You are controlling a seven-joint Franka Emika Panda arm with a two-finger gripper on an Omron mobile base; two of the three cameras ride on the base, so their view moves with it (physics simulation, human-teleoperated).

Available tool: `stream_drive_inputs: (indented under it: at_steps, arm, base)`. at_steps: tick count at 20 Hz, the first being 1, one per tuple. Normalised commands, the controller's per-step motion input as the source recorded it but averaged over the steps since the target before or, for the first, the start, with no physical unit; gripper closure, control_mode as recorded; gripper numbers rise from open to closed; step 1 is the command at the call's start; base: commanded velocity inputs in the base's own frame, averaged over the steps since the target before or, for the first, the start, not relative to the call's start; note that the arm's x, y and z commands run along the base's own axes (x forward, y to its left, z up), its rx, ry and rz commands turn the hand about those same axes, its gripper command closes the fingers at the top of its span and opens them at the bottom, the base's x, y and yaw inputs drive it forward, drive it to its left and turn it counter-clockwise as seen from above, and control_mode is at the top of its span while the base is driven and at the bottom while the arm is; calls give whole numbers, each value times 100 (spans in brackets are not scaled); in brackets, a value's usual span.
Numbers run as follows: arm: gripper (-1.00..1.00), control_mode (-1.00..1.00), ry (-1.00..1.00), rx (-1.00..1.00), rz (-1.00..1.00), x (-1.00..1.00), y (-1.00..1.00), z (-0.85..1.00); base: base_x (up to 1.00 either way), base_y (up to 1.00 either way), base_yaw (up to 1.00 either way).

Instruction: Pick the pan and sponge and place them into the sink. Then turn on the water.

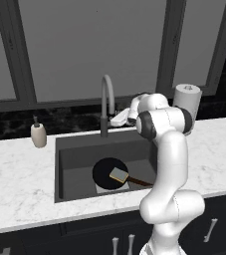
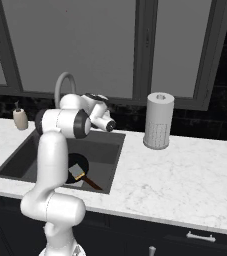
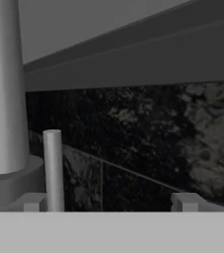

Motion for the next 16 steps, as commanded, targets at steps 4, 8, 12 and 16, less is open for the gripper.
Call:
stream_drive_inputs:
  at_steps: [4,8,12,16]
  arm:
    - [100,-100,0,0,0,24,0,-7]
    - [100,-100,-2,1,0,15,0,-3]
    - [100,-100,-4,4,0,14,-5,-6]
    - [100,-100,-6,4,0,15,-6,-12]
  base:
    - [0,0,0]
    - [0,0,0]
    - [0,0,0]
    - [0,0,0]
